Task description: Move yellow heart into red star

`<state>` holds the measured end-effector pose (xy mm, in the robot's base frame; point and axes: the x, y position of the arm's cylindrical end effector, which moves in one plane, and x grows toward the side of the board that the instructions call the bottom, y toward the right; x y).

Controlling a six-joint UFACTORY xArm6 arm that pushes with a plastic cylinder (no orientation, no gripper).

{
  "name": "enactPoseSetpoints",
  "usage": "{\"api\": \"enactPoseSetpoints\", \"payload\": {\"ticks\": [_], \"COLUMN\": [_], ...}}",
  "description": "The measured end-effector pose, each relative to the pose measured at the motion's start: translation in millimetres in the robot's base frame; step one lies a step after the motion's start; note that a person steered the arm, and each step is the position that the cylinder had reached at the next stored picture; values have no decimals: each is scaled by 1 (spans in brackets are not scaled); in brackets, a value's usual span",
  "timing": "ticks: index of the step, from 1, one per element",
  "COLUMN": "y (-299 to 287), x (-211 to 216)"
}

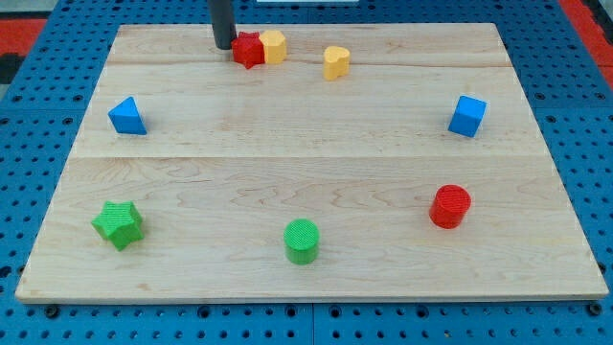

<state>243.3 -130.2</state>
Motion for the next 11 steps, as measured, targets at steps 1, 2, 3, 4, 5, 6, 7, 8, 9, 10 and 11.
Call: {"api": "enactPoseSetpoints", "payload": {"ticks": [1,2,3,4,5,6,7,8,9,10,11], "y": [35,120,160,174,192,201,197,147,144,142,90], "x": [62,103,72,61,57,38,16,21,26,39,39]}}
